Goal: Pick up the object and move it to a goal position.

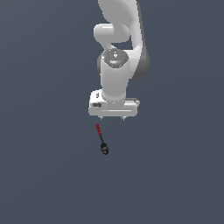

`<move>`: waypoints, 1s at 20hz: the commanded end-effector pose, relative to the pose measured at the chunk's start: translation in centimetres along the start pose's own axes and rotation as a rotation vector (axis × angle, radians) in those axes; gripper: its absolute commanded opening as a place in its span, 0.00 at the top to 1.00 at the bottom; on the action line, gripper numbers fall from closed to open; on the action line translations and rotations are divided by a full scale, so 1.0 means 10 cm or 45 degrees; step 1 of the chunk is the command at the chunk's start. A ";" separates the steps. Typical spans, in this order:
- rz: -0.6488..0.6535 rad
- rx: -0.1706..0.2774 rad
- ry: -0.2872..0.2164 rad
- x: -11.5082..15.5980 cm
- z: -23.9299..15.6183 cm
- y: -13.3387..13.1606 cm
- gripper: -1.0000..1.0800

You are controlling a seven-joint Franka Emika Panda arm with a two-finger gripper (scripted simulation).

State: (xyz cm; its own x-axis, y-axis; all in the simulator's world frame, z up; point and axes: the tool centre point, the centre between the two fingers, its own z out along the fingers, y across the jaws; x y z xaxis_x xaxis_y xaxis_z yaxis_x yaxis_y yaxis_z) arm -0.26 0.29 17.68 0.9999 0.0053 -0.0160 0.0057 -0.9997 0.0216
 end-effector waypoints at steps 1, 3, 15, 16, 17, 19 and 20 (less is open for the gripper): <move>0.000 -0.001 -0.001 0.00 0.00 0.00 0.04; -0.005 0.000 -0.001 0.00 0.02 0.01 0.04; -0.160 0.004 0.005 0.10 0.35 0.20 0.04; -0.181 0.005 0.005 0.11 0.39 0.23 0.04; -0.204 0.006 0.006 0.12 0.44 0.26 0.04; -0.254 0.008 0.009 0.15 0.56 0.32 0.04; -0.280 0.009 0.010 0.16 0.61 0.36 0.04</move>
State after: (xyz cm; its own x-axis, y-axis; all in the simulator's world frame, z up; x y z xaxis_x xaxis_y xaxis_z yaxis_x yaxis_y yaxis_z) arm 1.10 -2.88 12.46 0.9808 0.1944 -0.0125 0.1945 -0.9808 0.0129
